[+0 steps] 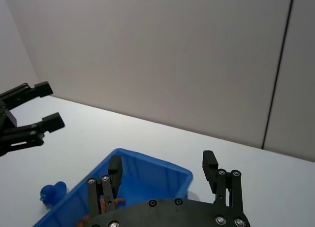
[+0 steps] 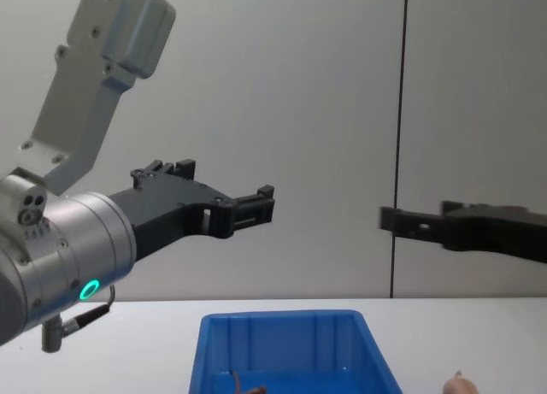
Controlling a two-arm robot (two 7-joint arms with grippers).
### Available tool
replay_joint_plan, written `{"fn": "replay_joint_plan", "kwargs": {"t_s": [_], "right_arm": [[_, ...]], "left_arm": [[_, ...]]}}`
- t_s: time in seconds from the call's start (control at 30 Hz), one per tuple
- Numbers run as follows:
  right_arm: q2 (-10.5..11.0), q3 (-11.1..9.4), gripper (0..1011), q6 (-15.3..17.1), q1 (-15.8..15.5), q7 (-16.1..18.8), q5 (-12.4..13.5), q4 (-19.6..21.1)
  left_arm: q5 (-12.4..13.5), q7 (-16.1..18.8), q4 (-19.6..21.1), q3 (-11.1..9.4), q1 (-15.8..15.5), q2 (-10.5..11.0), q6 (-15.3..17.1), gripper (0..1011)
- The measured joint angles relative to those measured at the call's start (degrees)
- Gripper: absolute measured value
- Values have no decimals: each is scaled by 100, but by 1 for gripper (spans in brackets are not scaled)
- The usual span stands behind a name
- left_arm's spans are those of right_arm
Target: Pick up the two dolls from the table and place them into the box.
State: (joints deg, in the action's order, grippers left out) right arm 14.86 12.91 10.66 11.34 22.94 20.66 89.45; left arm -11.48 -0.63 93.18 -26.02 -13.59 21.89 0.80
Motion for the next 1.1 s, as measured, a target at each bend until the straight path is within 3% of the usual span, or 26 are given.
{"fn": "replay_joint_plan", "kwargs": {"t_s": [0.27, 0.67, 0.9, 1.1], "right_arm": [[305, -188, 1001, 379, -332, -228, 252, 375], [718, -407, 1001, 1245, -864, -623, 598, 844], [768, -421, 1001, 1655, -966, -842, 643, 882], [670, -330, 1001, 1930, -904, -1007, 543, 744]], "left_arm": [[0, 0, 0, 0, 0, 0, 0, 1001], [0, 0, 0, 0, 0, 0, 0, 1001], [0, 0, 0, 0, 0, 0, 0, 1001], [0, 0, 0, 0, 0, 0, 0, 1001]]}}
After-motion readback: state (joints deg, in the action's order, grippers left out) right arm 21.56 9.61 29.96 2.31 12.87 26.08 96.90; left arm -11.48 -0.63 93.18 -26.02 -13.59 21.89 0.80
